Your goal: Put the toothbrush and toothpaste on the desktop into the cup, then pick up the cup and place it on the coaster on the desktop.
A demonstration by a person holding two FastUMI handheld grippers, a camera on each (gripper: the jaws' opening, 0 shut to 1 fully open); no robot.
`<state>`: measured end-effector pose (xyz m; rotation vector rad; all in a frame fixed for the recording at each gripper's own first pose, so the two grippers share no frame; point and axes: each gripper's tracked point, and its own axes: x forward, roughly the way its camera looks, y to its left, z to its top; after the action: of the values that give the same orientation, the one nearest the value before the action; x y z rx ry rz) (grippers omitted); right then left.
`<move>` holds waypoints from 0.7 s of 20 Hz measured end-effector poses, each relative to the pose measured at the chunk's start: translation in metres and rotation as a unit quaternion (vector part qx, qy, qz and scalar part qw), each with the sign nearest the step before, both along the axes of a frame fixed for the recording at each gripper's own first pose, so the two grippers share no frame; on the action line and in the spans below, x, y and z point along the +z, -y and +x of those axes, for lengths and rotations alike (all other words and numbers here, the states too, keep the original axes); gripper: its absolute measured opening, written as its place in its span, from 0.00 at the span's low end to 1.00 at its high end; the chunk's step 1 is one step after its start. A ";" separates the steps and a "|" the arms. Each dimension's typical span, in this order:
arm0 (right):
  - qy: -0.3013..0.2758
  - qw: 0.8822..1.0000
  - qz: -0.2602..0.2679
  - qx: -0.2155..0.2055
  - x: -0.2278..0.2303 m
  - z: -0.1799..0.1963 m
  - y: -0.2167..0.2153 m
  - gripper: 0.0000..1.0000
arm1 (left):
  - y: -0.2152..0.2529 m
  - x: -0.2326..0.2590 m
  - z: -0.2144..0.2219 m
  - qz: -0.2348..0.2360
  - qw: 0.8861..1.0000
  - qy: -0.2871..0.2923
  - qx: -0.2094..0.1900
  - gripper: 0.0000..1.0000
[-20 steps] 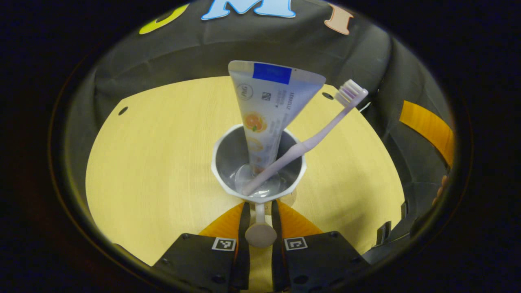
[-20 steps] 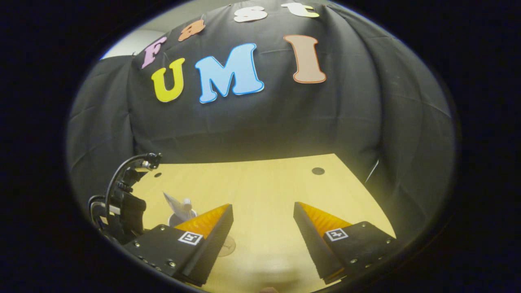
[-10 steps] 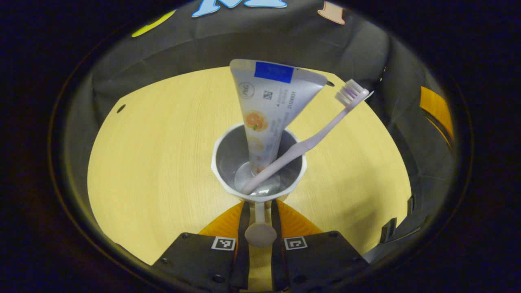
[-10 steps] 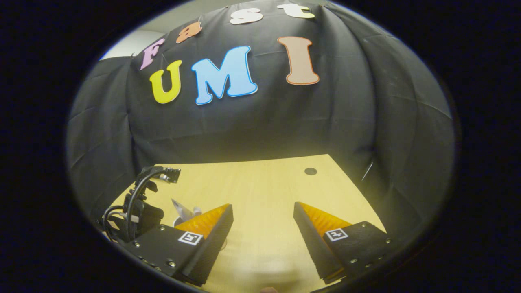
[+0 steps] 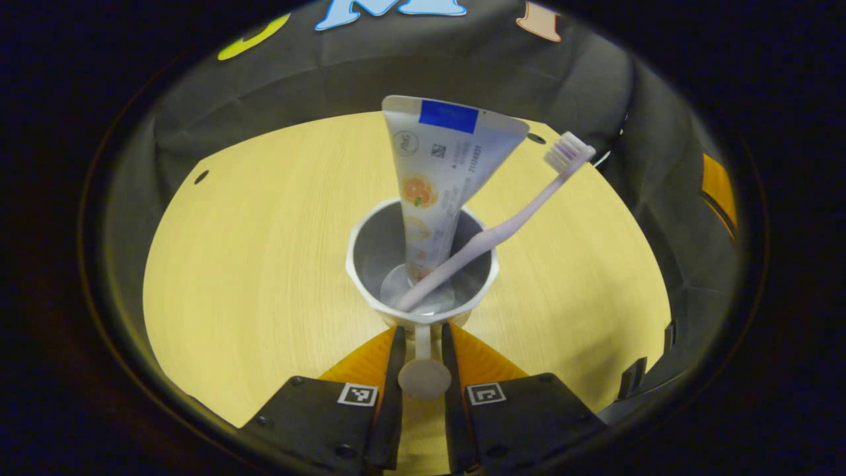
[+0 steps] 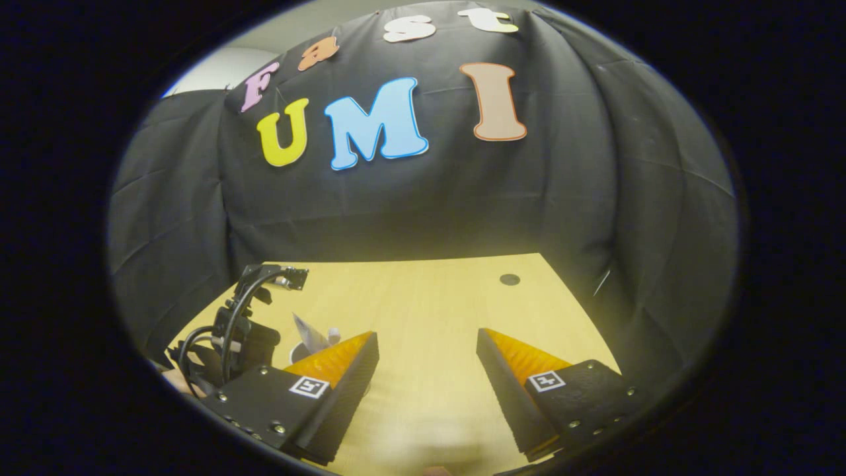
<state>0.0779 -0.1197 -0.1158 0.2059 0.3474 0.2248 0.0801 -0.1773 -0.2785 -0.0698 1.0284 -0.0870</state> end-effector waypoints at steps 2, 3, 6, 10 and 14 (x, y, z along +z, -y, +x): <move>-0.002 1.000 -0.006 -0.006 -0.002 0.000 0.005 0.93 | 0.000 0.009 0.001 -0.005 1.000 0.018 0.008 0.36; -0.002 1.000 -0.007 -0.007 -0.001 -0.001 0.006 0.93 | 0.000 0.016 0.002 -0.009 0.999 0.031 0.009 0.42; 0.005 1.000 -0.011 -0.010 0.006 -0.001 0.007 0.93 | 0.002 0.042 0.003 -0.018 0.997 0.080 0.014 0.64; 0.020 0.999 -0.021 -0.021 0.021 -0.005 0.005 0.93 | -0.001 0.088 0.004 -0.028 0.987 0.156 0.006 0.83; 0.039 0.998 -0.034 -0.035 0.036 -0.007 -0.005 0.93 | -0.017 0.143 0.008 -0.015 0.970 0.242 -0.007 0.93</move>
<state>0.0709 -0.1149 -0.0799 0.1415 0.2697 0.1520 0.0884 -0.1605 -0.1360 -0.0650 0.5394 -0.1258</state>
